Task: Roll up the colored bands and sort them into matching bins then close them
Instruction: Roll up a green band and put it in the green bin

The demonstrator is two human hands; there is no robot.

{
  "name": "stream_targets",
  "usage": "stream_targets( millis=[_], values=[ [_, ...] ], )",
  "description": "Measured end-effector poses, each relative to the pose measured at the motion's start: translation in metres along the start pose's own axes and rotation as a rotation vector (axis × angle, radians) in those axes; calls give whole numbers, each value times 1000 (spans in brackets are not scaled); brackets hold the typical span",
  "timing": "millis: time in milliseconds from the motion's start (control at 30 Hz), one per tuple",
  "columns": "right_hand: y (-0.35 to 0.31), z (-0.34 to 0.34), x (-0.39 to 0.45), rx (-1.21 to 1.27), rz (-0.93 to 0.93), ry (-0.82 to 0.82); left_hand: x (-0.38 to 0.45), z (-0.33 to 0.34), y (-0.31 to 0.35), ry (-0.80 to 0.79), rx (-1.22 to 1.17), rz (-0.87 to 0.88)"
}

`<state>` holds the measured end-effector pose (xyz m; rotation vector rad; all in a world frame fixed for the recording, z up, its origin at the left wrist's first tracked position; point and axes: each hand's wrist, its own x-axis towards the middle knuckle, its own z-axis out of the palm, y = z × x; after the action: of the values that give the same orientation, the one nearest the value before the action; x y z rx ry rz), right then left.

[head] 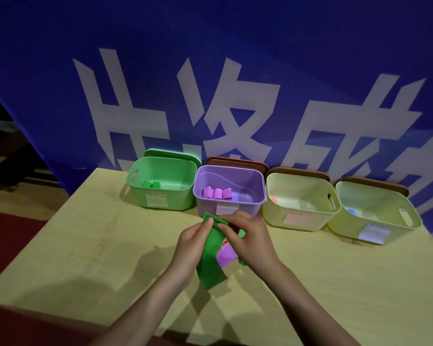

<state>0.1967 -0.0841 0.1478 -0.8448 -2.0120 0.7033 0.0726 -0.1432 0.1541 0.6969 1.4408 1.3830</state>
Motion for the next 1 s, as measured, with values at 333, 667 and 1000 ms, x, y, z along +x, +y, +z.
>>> stream_targets(
  millis=[333, 667, 1000],
  values=[
    [10, -24, 7, -303, -227, -261, 3, 5, 0, -107, -107, -141],
    [-4, -38, 39, 21, 111, -452, 13, -2, 15, -62, 16, 85],
    [-14, -37, 70, 138, 251, -381, 29, -5, 37, -69, 350, 446]
  ],
)
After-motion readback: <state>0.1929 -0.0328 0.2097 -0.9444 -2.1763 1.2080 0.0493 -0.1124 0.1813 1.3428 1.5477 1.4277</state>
